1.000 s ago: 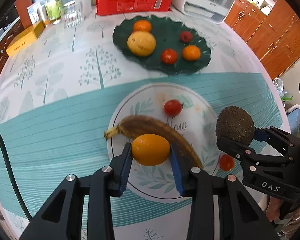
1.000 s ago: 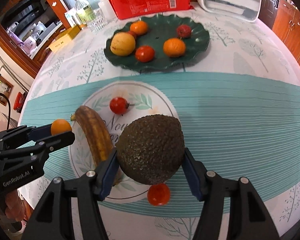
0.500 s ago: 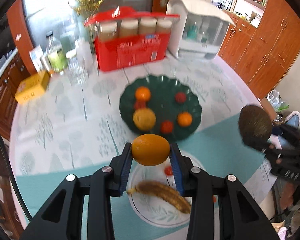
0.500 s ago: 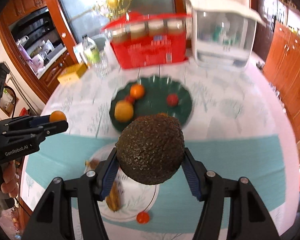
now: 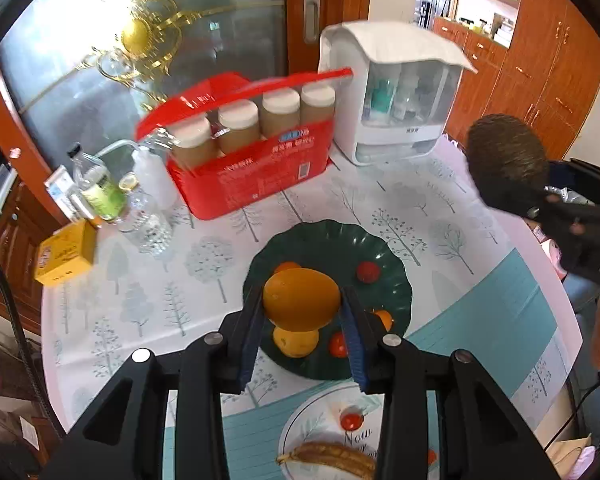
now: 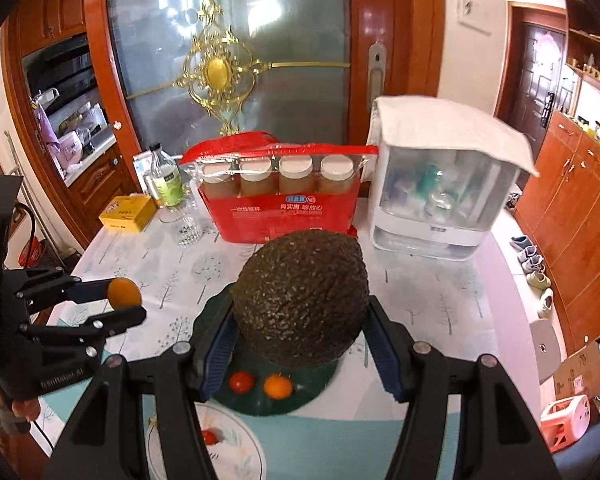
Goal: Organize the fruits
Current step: 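Carry the avocado with the right tool while the left tool carries the small orange onto the green plate, then open both tools and withdraw them back toward the white plate, then grasp the brown banana with the left tool while the right tool grasps a cherry tomato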
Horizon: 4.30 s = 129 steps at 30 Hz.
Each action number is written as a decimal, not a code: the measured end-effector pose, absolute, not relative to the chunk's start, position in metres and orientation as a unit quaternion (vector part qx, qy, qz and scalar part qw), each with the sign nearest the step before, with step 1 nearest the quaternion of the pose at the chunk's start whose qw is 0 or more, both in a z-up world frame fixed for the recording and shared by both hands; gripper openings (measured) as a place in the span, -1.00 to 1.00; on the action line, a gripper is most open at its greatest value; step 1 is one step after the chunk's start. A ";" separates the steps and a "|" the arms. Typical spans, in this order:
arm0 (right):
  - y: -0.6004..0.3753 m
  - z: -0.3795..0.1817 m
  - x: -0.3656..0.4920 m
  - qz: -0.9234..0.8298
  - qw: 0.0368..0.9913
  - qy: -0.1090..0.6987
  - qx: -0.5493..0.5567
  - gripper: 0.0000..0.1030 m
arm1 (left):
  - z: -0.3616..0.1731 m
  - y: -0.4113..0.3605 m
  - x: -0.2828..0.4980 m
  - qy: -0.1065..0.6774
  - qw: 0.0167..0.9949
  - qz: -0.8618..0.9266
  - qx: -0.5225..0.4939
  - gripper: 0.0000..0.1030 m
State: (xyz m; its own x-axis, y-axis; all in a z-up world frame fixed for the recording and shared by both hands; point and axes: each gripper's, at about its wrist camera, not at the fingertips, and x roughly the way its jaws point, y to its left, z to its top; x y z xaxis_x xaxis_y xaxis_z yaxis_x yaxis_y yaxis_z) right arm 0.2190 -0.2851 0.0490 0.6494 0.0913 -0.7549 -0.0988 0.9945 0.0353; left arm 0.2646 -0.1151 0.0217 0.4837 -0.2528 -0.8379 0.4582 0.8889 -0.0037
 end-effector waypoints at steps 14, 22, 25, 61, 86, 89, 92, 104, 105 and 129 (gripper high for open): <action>-0.265 -0.120 0.271 0.076 0.837 0.542 -0.009 0.19 | -0.106 -0.145 0.340 0.572 0.793 -0.192 0.083 -0.30; -0.251 -0.157 0.272 0.092 0.824 0.558 -0.027 0.20 | -0.146 -0.148 0.350 0.596 0.774 -0.194 0.094 -0.30; -0.245 -0.159 0.277 0.095 0.824 0.557 -0.037 0.20 | -0.154 -0.149 0.353 0.601 0.769 -0.194 0.098 -0.29; -0.235 -0.127 0.239 0.099 0.837 0.537 -0.047 0.22 | -0.115 -0.126 0.310 0.568 0.797 -0.176 0.112 0.51; -0.244 -0.094 0.085 0.051 0.852 0.521 0.015 0.22 | -0.088 -0.063 0.178 0.568 0.807 -0.158 0.033 0.60; -0.244 -0.105 0.070 0.046 0.846 0.530 0.021 0.22 | -0.101 -0.058 0.165 0.580 0.801 -0.150 0.010 0.60; -0.244 -0.117 0.057 0.040 0.840 0.540 0.024 0.22 | -0.115 -0.058 0.154 0.588 0.797 -0.140 0.005 0.60; -0.244 -0.163 0.023 0.043 0.814 0.579 0.031 0.22 | -0.171 -0.072 0.129 0.645 0.753 -0.132 -0.015 0.60; -0.243 -0.165 0.021 0.043 0.813 0.579 0.030 0.22 | -0.174 -0.073 0.128 0.648 0.750 -0.131 -0.020 0.60; -0.224 -0.183 0.012 0.106 0.802 0.587 0.022 0.00 | -0.206 -0.122 0.114 0.637 0.766 -0.086 0.008 0.22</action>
